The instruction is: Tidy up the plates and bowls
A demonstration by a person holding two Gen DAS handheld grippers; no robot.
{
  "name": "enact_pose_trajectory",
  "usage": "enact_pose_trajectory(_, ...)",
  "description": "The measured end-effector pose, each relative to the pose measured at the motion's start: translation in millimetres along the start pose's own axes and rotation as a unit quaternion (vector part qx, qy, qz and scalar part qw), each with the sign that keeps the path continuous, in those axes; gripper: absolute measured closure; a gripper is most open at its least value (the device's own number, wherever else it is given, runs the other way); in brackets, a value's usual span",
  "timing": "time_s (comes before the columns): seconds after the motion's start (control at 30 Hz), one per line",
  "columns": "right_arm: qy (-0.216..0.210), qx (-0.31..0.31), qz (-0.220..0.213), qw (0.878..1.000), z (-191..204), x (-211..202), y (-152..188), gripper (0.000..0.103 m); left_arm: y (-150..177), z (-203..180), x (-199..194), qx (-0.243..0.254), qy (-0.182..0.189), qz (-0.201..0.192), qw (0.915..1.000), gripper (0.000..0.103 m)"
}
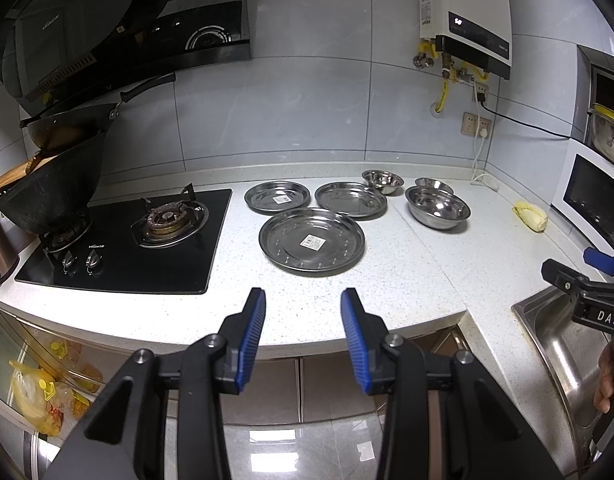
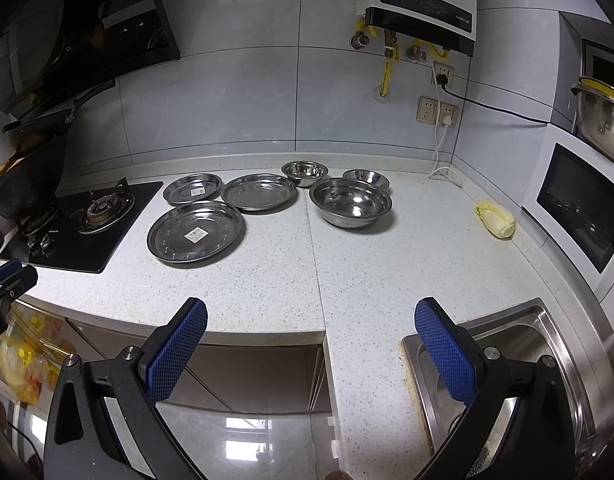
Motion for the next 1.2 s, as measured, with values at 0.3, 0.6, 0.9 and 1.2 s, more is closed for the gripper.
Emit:
enact_pose_trajectory(0.3, -0.001, -0.002, 0.002, 1.000, 1.5, 1.5, 0.2, 0.001, 0.0, 0.6, -0.6, -0.002, 0.002, 0.000, 1.0000, 0.066)
enact_pose_trajectory(0.6, -0.001, -0.002, 0.001, 1.000, 2.2, 1.6, 0.3, 0.001, -1.0, -0.6, -1.6, -0.002, 0.002, 0.001, 1.0000, 0.066)
enact_pose_trajectory(0.9, -0.001, -0.001, 0.004, 1.000, 2.6, 2.9, 2.4, 0.001, -0.7, -2.6, -0.2, -0.002, 0.004, 0.002, 1.0000, 0.066)
enact_pose_trajectory(1.2, -0.002, -0.002, 0.004, 1.000, 2.3, 4.1, 3.1, 0.001, -0.2, -3.6, 0.4, -0.002, 0.004, 0.003, 1.0000, 0.066)
Point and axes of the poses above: each gripper's, at about its wrist camera, not at the fingertips, and x roughly the way its jaws point, z to its left, y to its underside, the point moved 5 cm from there along x, roughly the way its jaws point, and after that the axes turned 6 degrees about -x, right-handed, at the moved point
